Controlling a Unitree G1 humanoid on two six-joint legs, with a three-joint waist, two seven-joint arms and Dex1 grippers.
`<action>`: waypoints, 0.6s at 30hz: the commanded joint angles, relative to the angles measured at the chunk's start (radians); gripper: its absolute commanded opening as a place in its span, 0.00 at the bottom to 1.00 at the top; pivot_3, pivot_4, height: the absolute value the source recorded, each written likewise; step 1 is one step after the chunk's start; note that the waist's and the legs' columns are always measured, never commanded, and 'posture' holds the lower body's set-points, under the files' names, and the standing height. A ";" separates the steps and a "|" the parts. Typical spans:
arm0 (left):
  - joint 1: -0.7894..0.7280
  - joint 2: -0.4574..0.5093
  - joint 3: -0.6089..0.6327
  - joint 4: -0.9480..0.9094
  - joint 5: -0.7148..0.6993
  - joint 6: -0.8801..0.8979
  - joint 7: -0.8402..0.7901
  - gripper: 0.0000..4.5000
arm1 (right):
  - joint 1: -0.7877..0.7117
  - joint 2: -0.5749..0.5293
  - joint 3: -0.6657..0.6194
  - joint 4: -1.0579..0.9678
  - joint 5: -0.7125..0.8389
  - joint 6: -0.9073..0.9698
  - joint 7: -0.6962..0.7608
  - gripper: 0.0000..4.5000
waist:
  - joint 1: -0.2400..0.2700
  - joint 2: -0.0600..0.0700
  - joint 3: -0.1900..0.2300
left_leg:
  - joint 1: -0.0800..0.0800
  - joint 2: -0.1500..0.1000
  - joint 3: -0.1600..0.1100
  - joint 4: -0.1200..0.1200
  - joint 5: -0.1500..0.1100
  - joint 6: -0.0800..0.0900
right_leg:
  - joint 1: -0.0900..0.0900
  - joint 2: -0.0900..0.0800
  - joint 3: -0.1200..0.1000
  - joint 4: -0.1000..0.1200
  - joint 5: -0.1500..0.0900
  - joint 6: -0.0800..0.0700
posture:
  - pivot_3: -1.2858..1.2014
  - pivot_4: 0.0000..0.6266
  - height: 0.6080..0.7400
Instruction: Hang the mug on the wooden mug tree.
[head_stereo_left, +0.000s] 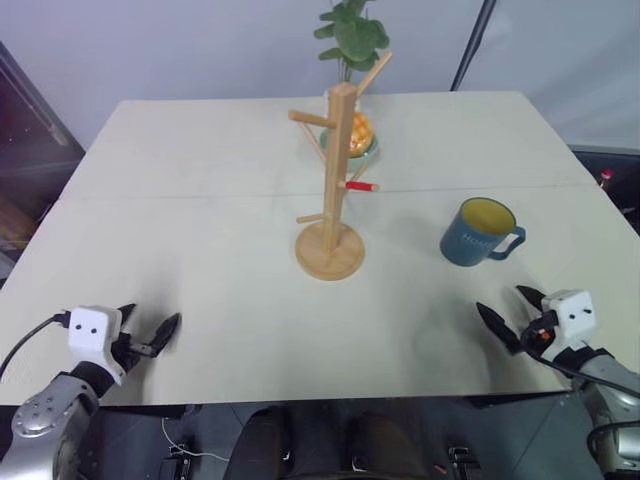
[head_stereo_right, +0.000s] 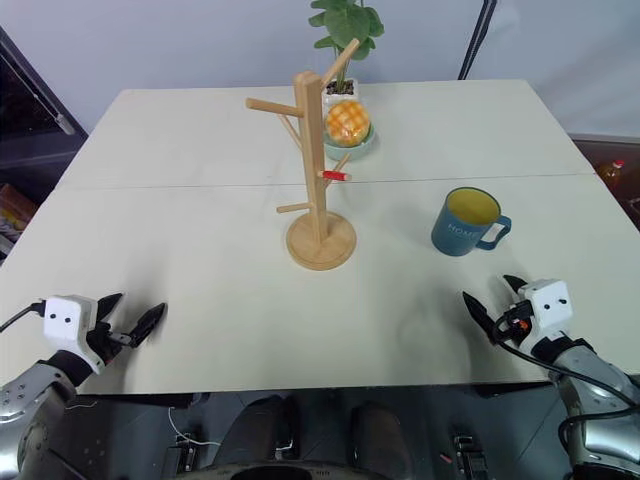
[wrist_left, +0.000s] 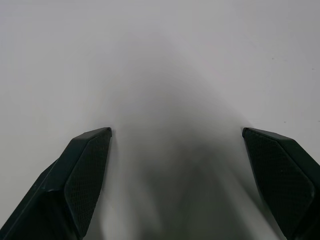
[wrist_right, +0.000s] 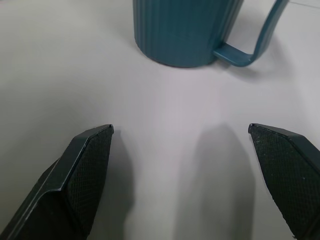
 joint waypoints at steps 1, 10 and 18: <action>-0.010 -0.011 -0.020 0.011 0.022 -0.005 0.011 0.99 | 0.000 -0.004 -0.010 -0.005 -0.002 -0.022 -0.002 1.00 | 0.000 0.000 0.000 | 0.000 0.000 0.000 0.000 0.000 0.000 | 0.000 0.000 0.000 0.000 0.000 0.000 | 0.52 0.24 0.99; -0.047 -0.021 -0.052 0.071 0.051 -0.050 -0.002 0.99 | 0.015 0.022 -0.001 -0.053 -0.016 -0.018 -0.055 1.00 | 0.002 0.002 -0.001 | 0.001 0.000 0.000 0.001 0.000 0.000 | 0.001 0.000 0.000 0.000 0.000 0.000 | 0.52 0.24 0.99; -0.058 -0.009 -0.222 -0.069 0.013 -0.063 -0.169 0.99 | 0.008 0.066 -0.006 -0.108 -0.032 0.012 -0.167 1.00 | 0.002 0.003 -0.001 | 0.000 -0.001 0.000 0.002 0.000 0.000 | 0.001 -0.002 0.000 0.000 0.000 0.000 | 0.52 0.24 0.99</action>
